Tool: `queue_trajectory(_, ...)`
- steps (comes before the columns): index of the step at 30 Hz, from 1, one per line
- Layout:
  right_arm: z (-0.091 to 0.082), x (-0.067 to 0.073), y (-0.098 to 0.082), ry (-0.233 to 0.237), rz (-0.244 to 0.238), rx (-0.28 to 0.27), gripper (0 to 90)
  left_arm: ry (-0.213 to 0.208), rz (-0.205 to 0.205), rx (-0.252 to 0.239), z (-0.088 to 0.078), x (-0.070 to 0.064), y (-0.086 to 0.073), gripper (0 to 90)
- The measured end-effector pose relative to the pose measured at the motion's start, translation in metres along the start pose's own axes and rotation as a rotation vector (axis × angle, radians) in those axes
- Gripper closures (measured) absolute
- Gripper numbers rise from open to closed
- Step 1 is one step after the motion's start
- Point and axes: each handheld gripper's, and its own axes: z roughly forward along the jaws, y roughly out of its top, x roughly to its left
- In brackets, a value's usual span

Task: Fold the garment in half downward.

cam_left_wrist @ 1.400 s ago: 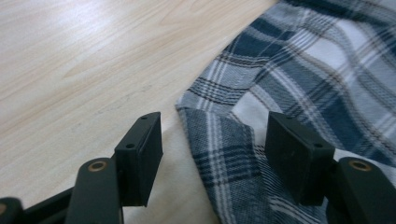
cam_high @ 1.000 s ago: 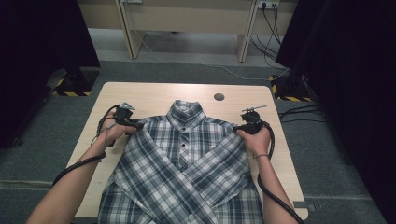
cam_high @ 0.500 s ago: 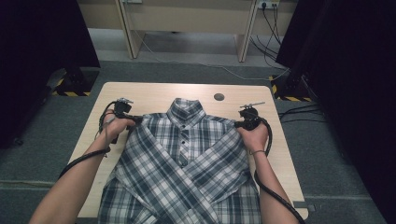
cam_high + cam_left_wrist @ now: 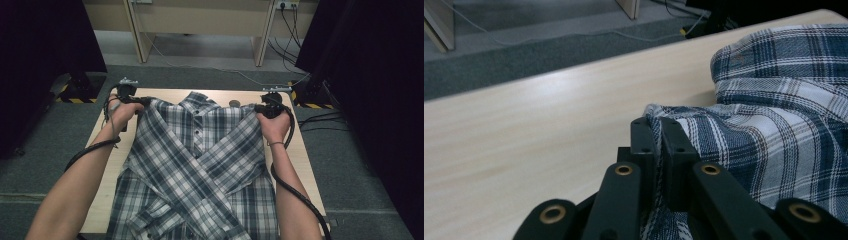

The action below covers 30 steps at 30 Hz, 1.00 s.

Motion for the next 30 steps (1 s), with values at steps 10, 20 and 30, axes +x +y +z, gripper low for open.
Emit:
queue_trajectory(10,-0.021,0.0,0.046,-0.013,0.002,-0.09,85.6,0.027,-0.005,-0.114,-0.021,0.001,0.044,85.4)
queue_trajectory(20,-0.039,0.002,0.082,-0.023,0.008,-0.167,85.7,0.041,0.009,-0.197,-0.041,0.001,0.081,85.5)
queue_trajectory(30,-0.056,0.007,0.115,-0.033,-0.01,-0.217,85.7,0.072,0.029,-0.246,-0.057,0.0,0.11,85.5)
